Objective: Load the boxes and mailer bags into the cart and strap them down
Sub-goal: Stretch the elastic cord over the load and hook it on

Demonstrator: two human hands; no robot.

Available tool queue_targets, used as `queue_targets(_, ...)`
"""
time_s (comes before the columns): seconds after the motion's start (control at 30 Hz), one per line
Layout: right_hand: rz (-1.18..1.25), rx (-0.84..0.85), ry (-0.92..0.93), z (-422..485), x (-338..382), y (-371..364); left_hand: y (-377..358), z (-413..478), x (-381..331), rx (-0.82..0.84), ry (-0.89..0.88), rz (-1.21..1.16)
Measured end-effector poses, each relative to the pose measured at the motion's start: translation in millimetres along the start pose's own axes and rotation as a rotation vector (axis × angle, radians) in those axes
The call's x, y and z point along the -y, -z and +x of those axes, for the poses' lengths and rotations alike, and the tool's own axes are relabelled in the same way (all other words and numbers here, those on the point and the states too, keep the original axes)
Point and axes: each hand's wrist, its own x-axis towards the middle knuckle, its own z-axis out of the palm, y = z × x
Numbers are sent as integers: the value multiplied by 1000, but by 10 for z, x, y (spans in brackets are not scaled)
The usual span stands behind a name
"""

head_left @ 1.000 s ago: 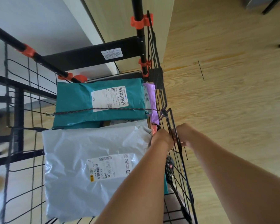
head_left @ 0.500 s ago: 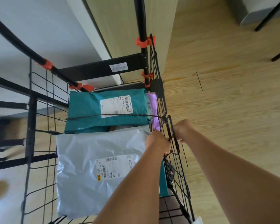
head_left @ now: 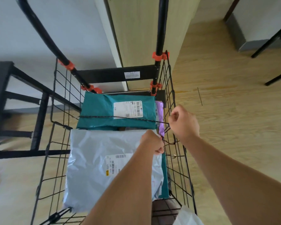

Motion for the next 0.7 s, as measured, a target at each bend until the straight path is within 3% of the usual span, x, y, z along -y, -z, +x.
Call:
queue_targets(0.13, -61, -17, 48, -91, -11, -97, -113, 38, -18, -41, -66, -88)
queue_targets(0.4, -55, -1, 38, -85, 21, -73, -193, 21, -101, -173, -258, -3)
queue_targets(0.7, -57, 0, 46, -84, 15, -74, -412, 127, -74, -158, -244, 45)
